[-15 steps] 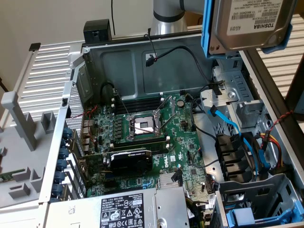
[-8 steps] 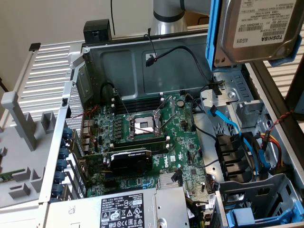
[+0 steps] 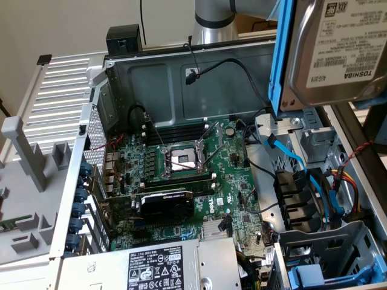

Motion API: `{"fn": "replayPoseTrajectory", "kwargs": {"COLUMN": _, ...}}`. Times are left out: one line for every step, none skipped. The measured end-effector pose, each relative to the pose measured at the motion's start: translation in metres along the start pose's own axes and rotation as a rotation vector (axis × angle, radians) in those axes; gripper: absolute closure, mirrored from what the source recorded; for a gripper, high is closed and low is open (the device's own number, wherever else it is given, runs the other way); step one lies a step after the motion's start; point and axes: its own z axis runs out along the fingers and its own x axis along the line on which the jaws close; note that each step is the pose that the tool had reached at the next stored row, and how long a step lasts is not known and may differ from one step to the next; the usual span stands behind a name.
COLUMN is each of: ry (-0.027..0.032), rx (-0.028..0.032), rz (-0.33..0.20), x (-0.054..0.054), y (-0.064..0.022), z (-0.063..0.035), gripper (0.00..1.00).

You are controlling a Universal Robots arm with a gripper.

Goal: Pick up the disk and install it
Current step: 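Insert the disk into the insertion slot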

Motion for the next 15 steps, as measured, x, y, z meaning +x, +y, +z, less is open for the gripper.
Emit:
{"fn": "replayPoseTrajectory", "kwargs": {"ry": -0.0006, "rx": 0.0, "rz": 0.0, "x": 0.002, "y": 0.0, "z": 0.0009, "gripper": 0.63}}
{"fn": "replayPoseTrajectory", "kwargs": {"ry": -0.0013, "rx": 0.0, "rz": 0.001, "x": 0.004, "y": -0.0003, "z": 0.0019, "gripper": 0.63}}
{"fn": "replayPoseTrajectory", "kwargs": {"ry": -0.0023, "rx": 0.0, "rz": 0.002, "x": 0.006, "y": -0.0005, "z": 0.0029, "gripper": 0.63}}
{"fn": "replayPoseTrajectory", "kwargs": {"ry": -0.0035, "rx": 0.0, "rz": 0.003, "x": 0.007, "y": -0.0006, "z": 0.0038, "gripper": 0.63}}
{"fn": "replayPoseTrajectory", "kwargs": {"ry": -0.0052, "rx": 0.0002, "rz": 0.004, "x": 0.009, "y": -0.0008, "z": 0.005, "gripper": 0.63}}
{"fn": "replayPoseTrajectory", "kwargs": {"ry": -0.0071, "rx": 0.0002, "rz": 0.006, "x": 0.01, "y": -0.0007, "z": 0.0061, "gripper": 0.63}}
{"fn": "replayPoseTrajectory", "kwargs": {"ry": -0.009, "rx": 0.0004, "rz": 0.008, "x": 0.011, "y": -0.0006, "z": 0.0072, "gripper": 0.63}}
{"fn": "replayPoseTrajectory", "kwargs": {"ry": -0.011, "rx": 0.0006, "rz": 0.011, "x": 0.012, "y": -0.0002, "z": 0.0086, "gripper": 0.63}}
{"fn": "replayPoseTrajectory", "kwargs": {"ry": -0.0122, "rx": 0.0007, "rz": 0.013, "x": 0.013, "y": 0.0002, "z": 0.0101, "gripper": 0.63}}
{"fn": "replayPoseTrajectory", "kwargs": {"ry": -0.0126, "rx": 0.0008, "rz": 0.015, "x": 0.014, "y": 0.0009, "z": 0.0115, "gripper": 0.63}}
{"fn": "replayPoseTrajectory", "kwargs": {"ry": -0.0122, "rx": 0.0009, "rz": 0.017, "x": 0.015, "y": 0.0018, "z": 0.0133, "gripper": 0.63}}
{"fn": "replayPoseTrajectory", "kwargs": {"ry": -0.0112, "rx": 0.0011, "rz": 0.019, "x": 0.015, "y": 0.0026, "z": 0.0147, "gripper": 0.63}}
{"fn": "replayPoseTrajectory", "kwargs": {"ry": -0.0099, "rx": 0.0012, "rz": 0.021, "x": 0.016, "y": 0.0035, "z": 0.0164, "gripper": 0.63}}
{"fn": "replayPoseTrajectory", "kwargs": {"ry": -0.0085, "rx": 0.0015, "rz": 0.023, "x": 0.017, "y": 0.0045, "z": 0.018, "gripper": 0.63}}
{"fn": "replayPoseTrajectory", "kwargs": {"ry": -0.0072, "rx": 0.0017, "rz": 0.025, "x": 0.017, "y": 0.0054, "z": 0.0195, "gripper": 0.63}}
